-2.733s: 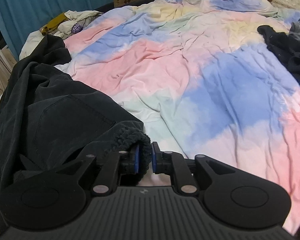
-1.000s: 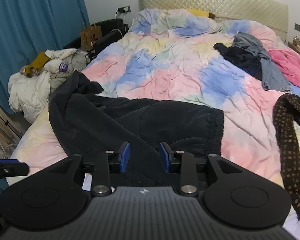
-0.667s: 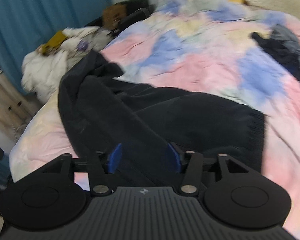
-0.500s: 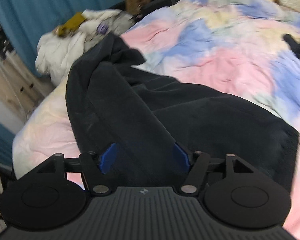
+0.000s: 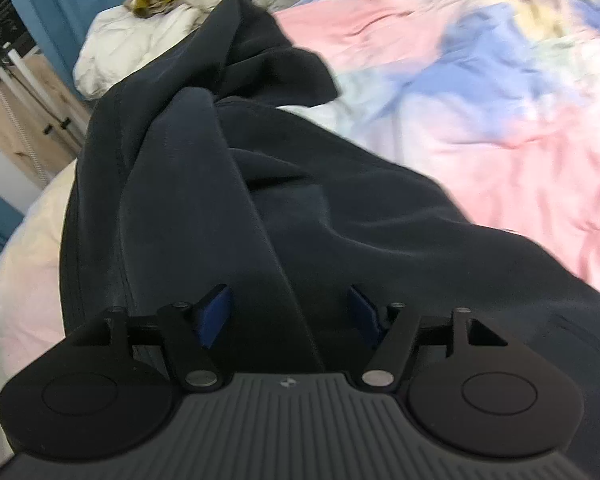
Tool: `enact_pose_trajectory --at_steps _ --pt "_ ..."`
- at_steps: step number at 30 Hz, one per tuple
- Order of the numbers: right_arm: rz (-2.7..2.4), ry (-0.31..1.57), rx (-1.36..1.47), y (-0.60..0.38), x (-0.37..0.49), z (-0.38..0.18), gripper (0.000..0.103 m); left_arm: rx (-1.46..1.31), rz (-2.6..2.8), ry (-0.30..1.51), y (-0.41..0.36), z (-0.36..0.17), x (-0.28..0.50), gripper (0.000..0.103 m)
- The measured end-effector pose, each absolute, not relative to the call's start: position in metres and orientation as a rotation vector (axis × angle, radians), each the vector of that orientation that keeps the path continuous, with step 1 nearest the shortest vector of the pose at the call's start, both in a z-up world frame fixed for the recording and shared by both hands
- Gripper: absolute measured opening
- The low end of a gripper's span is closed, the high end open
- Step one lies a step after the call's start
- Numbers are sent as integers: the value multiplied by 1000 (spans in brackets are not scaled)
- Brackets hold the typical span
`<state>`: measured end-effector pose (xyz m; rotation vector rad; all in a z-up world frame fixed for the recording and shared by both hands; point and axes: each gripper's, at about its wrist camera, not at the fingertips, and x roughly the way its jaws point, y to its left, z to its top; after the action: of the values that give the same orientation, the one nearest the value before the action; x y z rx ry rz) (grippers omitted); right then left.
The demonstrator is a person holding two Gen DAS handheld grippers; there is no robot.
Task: Fold clothes
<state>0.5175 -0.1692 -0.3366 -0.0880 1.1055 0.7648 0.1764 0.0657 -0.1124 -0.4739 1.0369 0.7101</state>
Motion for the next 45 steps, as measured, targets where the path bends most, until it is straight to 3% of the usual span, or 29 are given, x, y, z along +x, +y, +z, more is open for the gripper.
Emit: enact_pose_trajectory --at_steps 4,5,16,23,35,45 --pt "847 1104 -74 -153 511 -335 11 -480 733 1030 66 -109 179 70" --pt "869 1091 -85 -150 506 -331 6 -478 732 1027 65 -108 182 70" --pt "1074 968 -2 -157 416 -256 3 -424 579 980 52 -101 260 70" --pt "1112 968 -39 -150 364 -242 3 -352 348 1012 32 -123 327 70" --pt "949 1052 -72 -128 336 -235 3 -113 -83 1118 -4 -213 476 69" --pt "674 1163 -35 -104 316 -245 3 25 46 1161 -3 -295 598 68"
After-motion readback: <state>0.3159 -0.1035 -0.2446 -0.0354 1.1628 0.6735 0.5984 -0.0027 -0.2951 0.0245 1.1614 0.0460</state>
